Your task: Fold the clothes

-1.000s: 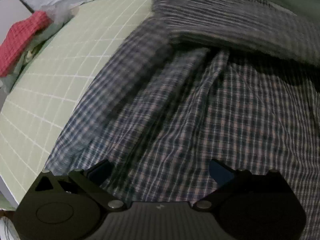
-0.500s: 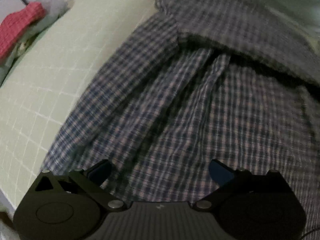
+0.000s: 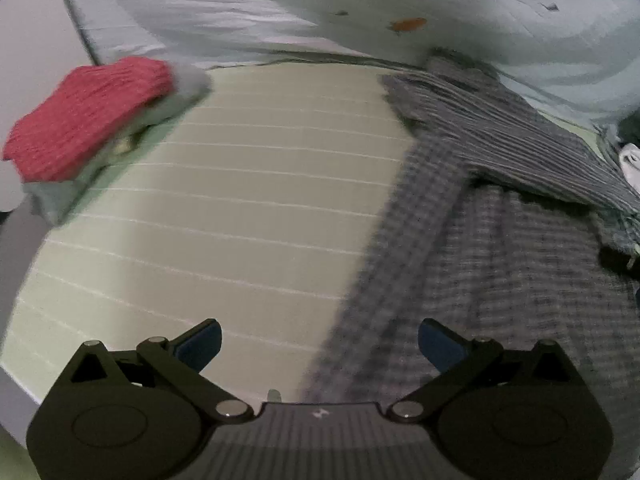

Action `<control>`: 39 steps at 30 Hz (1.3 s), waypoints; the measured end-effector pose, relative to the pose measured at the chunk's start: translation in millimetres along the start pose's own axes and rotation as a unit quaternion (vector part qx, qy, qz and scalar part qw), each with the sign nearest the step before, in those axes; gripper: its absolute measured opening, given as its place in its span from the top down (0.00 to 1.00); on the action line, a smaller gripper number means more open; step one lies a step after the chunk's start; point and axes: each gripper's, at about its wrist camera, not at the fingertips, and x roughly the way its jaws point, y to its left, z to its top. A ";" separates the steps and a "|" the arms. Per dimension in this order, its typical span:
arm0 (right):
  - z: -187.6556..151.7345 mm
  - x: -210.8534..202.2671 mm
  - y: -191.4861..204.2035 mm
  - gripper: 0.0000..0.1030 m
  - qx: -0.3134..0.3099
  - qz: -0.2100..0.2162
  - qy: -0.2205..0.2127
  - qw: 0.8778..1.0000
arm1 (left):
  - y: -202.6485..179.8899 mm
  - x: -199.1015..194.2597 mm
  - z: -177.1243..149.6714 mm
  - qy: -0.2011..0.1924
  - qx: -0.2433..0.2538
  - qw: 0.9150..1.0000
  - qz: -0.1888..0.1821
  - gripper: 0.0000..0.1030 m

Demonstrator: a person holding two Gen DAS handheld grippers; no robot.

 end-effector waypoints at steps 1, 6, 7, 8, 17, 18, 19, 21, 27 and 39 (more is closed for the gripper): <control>-9.3 3.4 13.7 0.10 0.000 0.013 0.013 1.000 | 14.7 -1.9 -0.1 -0.003 -0.001 1.000 0.004 0.00; -44.4 23.0 73.5 0.32 -0.011 0.079 0.071 0.994 | 74.2 -14.0 1.1 -0.016 -0.017 0.999 0.028 0.00; -50.4 27.0 83.0 0.34 -0.013 0.091 0.083 0.992 | 84.1 -14.8 1.4 -0.017 -0.022 0.999 0.029 0.00; -55.6 31.9 89.8 0.41 -0.012 0.101 0.097 0.990 | 92.5 -14.5 1.2 -0.015 -0.028 0.999 0.029 0.00; -86.5 53.2 111.5 0.71 -0.002 0.133 0.161 0.978 | 120.1 -9.4 0.6 -0.007 -0.041 0.999 0.008 0.00; -86.5 54.3 110.9 0.79 -0.001 0.136 0.159 0.978 | 119.1 -8.3 0.6 -0.006 -0.037 0.999 0.004 0.00; -86.6 55.4 110.4 0.85 0.000 0.139 0.157 0.978 | 116.6 -7.3 0.2 -0.005 -0.032 0.999 0.000 0.00; -85.7 54.9 108.0 0.97 0.004 0.145 0.150 0.978 | 109.6 -7.5 -1.6 -0.004 -0.022 1.000 -0.006 0.00; -67.9 18.4 88.1 0.98 0.012 0.188 0.108 0.976 | 86.3 -14.8 -9.5 -0.005 -0.006 1.000 -0.011 0.00; -35.7 -24.9 6.0 0.98 0.019 0.173 0.084 0.981 | -7.3 -8.4 -32.5 0.030 -0.004 0.998 -0.050 0.00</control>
